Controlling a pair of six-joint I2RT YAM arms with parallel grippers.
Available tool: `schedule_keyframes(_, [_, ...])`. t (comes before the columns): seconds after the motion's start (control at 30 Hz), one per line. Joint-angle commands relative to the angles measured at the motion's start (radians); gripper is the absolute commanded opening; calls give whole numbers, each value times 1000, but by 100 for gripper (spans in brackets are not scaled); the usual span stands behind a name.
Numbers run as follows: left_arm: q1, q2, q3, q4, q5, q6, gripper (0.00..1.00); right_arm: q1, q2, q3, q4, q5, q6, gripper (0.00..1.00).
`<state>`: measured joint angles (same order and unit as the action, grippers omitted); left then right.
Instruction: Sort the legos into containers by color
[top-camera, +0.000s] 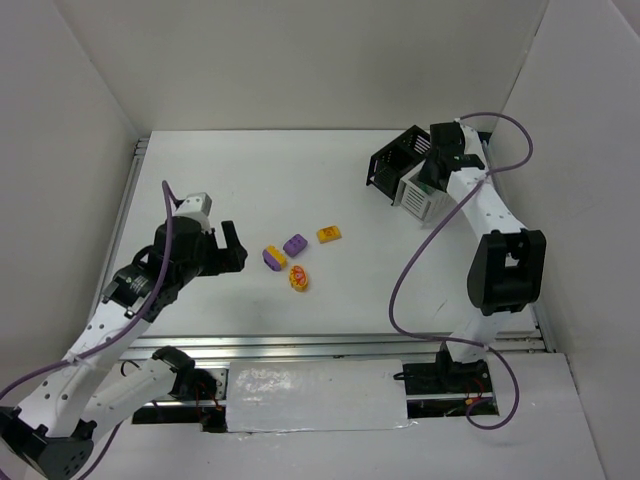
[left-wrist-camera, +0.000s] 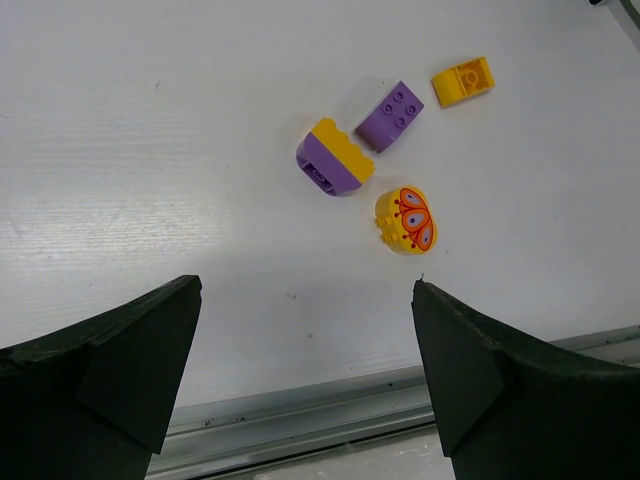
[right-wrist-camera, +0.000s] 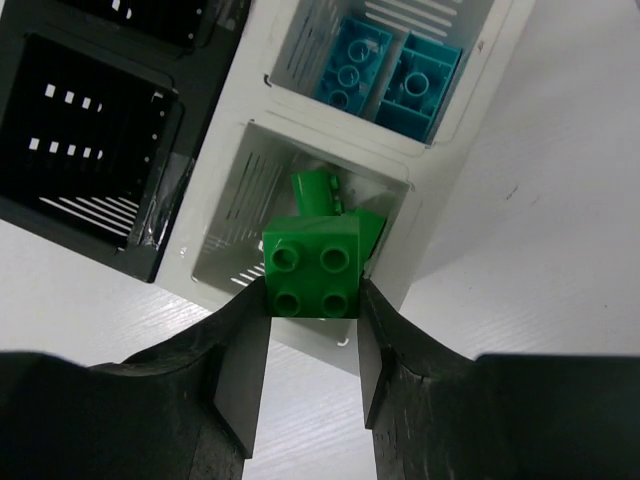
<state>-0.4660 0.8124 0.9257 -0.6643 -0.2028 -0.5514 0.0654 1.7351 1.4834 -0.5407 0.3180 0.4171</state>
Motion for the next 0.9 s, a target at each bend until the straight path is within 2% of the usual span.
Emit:
schedule_keyframes(0.0, [1, 13, 5, 45, 32, 25, 100, -6, 35, 81, -15, 32, -26, 5])
schedule_keyframes(0.07, [1, 16, 7, 43, 32, 28, 100, -6, 49, 95, -15, 30, -34, 10])
schedule_keyframes(0.17, [1, 14, 7, 46, 36, 31, 100, -9, 52, 107, -12, 33, -40, 24])
schedule_keyframes(0.23, [1, 11, 5, 48, 40, 33, 100, -9, 55, 117, -13, 30, -41, 47])
schedule_keyframes(0.3, [1, 11, 5, 49, 45, 34, 99, -7, 67, 138, -24, 23, -43, 53])
schedule_keyframes(0.5, [0, 14, 5, 51, 49, 36, 100, -6, 50, 149, -30, 18, -38, 82])
schedule_keyframes(0.63, [1, 27, 5, 48, 36, 27, 100, 40, -6, 135, -44, -28, -38, 84])
schedule_keyframes(0.7, [0, 53, 18, 34, 8, 18, 100, 95, -80, 72, -27, -71, -43, 86])
schedule_keyframes(0.73, [1, 62, 21, 20, -1, 10, 100, 155, -127, 17, -1, -144, -63, 86])
schedule_keyframes(0.77, [1, 74, 24, 16, -18, 5, 100, 184, -144, -15, 14, -199, -76, 90])
schedule_keyframes(0.8, [1, 76, 28, 9, -26, 1, 100, 217, -161, -43, 36, -251, -89, 100])
schedule_keyframes(0.87, [3, 73, 27, 2, -53, -13, 100, 317, -166, -93, 50, -309, -90, 100])
